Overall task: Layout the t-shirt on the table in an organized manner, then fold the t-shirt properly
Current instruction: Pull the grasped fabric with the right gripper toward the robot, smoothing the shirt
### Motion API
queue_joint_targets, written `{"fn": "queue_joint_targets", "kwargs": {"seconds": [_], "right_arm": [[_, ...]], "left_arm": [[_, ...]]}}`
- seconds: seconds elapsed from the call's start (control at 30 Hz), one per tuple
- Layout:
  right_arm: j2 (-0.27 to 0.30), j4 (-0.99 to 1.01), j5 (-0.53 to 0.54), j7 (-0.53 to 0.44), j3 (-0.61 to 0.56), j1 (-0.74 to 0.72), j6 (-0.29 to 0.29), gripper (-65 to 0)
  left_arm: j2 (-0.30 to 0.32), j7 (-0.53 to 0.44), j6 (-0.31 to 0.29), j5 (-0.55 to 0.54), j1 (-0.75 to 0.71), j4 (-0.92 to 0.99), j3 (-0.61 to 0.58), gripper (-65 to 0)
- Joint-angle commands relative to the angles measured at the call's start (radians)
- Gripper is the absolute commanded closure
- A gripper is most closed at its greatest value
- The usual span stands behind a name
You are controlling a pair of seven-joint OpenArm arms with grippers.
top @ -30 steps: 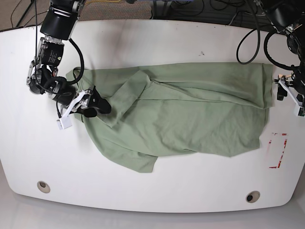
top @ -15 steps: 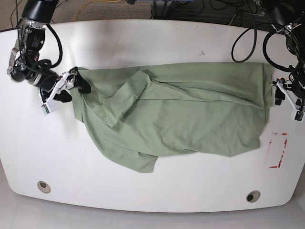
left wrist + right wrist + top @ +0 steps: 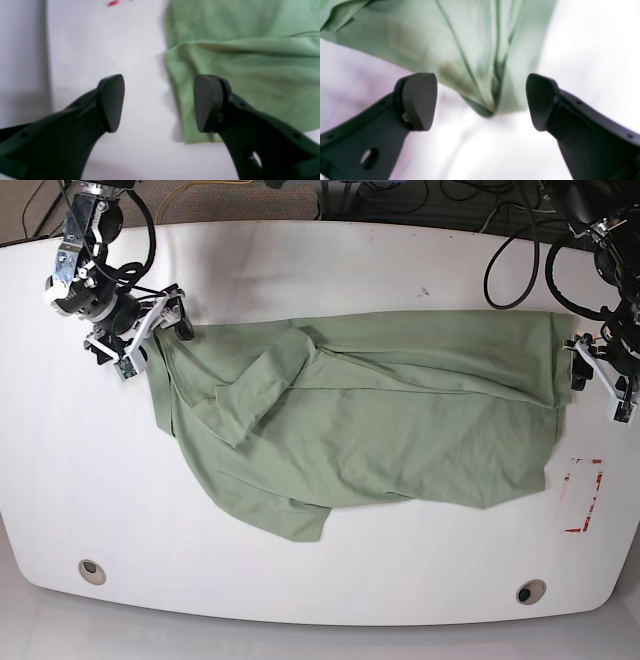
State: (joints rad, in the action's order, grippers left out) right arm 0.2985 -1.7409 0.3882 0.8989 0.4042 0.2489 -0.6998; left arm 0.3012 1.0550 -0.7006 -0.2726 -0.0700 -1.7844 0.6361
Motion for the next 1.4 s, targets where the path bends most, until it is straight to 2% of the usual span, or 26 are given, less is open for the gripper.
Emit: {"fn": "queue_joint_targets", "kwargs": {"seconds": [0.0, 0.17, 0.37, 0.6, 0.87, 0.97, 1.37], "right_arm": [[-0.002, 0.02, -0.025, -0.036, 0.009, -0.023, 0.002, -53.1], [-0.025, 0.086, -0.085, -0.099, 0.011, -0.055, 0.002, -48.0], [-0.023, 0.155, -0.094, -0.162, 0.011, -0.064, 0.002, -35.5], [-0.02, 0.164, -0.096, -0.175, 0.011, -0.078, 0.002, -24.4], [-0.025, 0.164, -0.097, -0.175, 0.009, -0.078, 0.002, -10.8], [-0.028, 0.164, -0.097, -0.175, 0.008, -0.078, 0.002, -6.3], [-0.029, 0.164, -0.094, -0.174, 0.006, -0.076, 0.002, -5.5]], "left_arm": [[0.013, -0.014, 0.002, -0.001, 0.006, -0.018, 0.006, -40.8], [0.013, -0.014, 0.002, -0.001, 0.003, -0.018, 0.003, -40.8], [0.014, -0.014, 0.002, -0.006, -0.027, -0.018, -0.002, -40.8], [0.011, -0.015, 0.002, -0.007, -0.066, -0.016, 0.004, -41.1], [-0.026, -0.112, 0.002, -0.007, -0.127, -0.013, 0.001, -41.5], [-0.036, -0.121, 0.002, -0.007, -0.135, -0.005, 0.0, -41.5], [-0.05, -0.147, 0.002, -0.006, -0.133, 0.156, -0.003, -41.5]]}}
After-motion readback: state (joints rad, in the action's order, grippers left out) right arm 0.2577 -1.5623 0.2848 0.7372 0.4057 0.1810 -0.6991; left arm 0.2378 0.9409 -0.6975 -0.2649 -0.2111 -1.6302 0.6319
